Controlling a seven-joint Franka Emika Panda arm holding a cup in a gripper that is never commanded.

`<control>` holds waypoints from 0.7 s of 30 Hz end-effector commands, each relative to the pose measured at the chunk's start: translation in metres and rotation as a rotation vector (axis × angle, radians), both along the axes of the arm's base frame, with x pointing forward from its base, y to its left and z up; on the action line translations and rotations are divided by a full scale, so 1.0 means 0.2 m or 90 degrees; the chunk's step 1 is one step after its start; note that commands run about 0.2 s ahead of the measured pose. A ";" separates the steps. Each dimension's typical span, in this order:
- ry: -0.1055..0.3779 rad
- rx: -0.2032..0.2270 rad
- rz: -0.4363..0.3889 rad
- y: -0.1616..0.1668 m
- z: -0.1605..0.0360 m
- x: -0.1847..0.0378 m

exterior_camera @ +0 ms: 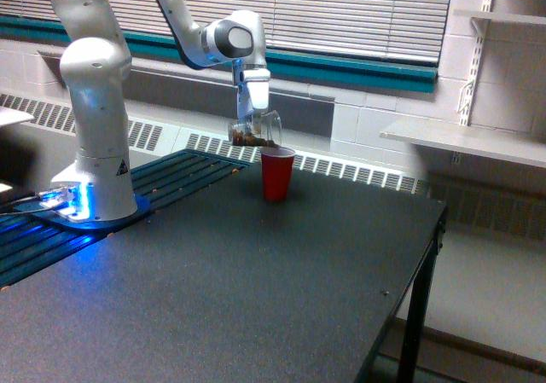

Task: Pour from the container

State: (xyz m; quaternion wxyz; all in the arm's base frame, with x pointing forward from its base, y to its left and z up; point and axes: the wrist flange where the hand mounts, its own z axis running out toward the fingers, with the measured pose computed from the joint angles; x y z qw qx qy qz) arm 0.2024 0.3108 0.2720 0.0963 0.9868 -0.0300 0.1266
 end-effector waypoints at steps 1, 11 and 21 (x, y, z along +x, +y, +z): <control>0.009 -0.018 0.029 0.03 0.00 0.03; 0.019 -0.036 0.041 0.07 0.00 0.06; 0.015 -0.048 0.038 0.08 0.01 0.11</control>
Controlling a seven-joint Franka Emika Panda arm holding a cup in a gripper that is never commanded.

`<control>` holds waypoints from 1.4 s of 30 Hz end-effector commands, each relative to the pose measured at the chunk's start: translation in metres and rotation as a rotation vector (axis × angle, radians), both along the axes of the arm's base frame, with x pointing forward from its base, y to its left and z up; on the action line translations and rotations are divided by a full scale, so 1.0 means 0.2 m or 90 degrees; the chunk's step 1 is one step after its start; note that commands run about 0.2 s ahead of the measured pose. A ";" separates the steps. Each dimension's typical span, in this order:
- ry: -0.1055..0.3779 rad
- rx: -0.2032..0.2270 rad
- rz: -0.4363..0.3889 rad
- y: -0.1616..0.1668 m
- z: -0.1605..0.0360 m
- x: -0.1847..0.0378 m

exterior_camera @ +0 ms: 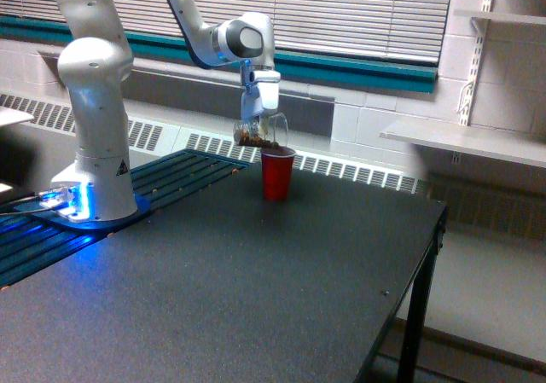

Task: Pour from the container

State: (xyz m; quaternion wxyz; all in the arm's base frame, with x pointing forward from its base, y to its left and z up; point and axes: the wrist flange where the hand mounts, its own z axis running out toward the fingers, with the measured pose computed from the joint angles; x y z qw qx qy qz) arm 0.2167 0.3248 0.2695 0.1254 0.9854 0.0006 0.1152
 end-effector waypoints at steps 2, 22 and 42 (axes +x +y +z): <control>-0.001 -0.010 0.004 0.00 0.02 0.04; 0.032 -0.044 0.037 0.04 0.00 0.05; 0.028 -0.061 0.028 0.02 0.01 0.10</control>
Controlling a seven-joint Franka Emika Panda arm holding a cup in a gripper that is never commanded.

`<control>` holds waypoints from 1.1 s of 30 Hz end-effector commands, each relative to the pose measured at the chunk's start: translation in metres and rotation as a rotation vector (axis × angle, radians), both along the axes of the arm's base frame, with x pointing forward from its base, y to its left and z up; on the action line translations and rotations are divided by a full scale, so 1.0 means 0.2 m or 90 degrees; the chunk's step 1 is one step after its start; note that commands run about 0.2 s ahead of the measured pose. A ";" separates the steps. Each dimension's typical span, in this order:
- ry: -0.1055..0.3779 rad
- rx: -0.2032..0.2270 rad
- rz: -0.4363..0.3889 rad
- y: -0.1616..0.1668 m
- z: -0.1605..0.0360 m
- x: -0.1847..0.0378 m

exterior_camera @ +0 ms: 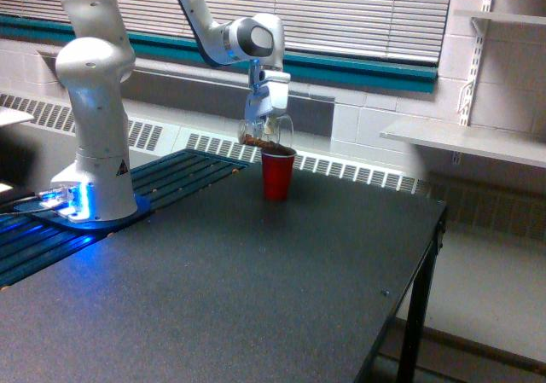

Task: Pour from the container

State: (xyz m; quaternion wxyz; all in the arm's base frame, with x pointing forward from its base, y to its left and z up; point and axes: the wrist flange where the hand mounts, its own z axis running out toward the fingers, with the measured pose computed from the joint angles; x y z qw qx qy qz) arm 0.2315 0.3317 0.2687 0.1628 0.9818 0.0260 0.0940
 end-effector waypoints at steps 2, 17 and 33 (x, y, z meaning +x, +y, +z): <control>-0.001 -0.009 0.006 -0.01 0.02 0.02; 0.025 -0.008 0.011 -0.02 0.05 0.05; 0.068 0.005 0.030 -0.02 0.10 0.07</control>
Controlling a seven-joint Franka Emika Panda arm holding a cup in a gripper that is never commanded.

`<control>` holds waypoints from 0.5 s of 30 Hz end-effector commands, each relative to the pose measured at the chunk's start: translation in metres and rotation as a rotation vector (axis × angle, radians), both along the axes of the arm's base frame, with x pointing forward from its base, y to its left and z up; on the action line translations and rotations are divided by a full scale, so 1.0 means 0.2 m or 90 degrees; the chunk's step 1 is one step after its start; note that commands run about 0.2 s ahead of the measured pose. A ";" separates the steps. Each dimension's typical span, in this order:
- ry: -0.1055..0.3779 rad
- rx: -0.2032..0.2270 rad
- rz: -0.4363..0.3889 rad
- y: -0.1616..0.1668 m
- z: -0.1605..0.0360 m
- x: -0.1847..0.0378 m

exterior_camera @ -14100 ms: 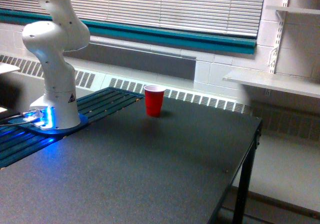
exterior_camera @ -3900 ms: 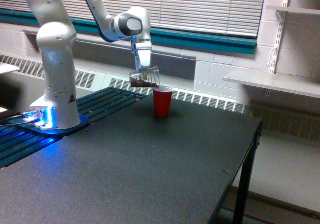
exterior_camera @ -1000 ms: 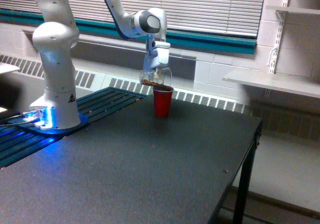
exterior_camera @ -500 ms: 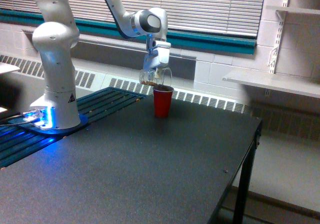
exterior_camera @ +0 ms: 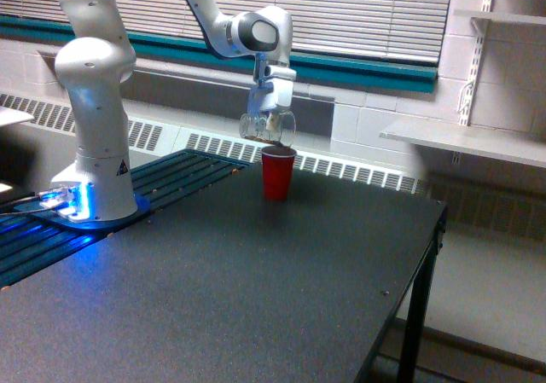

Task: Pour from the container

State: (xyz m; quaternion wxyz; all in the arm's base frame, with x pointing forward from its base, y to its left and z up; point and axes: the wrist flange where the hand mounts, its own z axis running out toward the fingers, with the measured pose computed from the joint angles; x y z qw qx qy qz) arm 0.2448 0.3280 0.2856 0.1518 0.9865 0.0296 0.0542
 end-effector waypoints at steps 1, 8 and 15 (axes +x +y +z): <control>0.016 -0.007 0.035 -0.01 0.02 0.00; 0.029 -0.007 0.035 -0.03 0.03 -0.01; 0.033 -0.003 0.036 -0.04 0.05 -0.01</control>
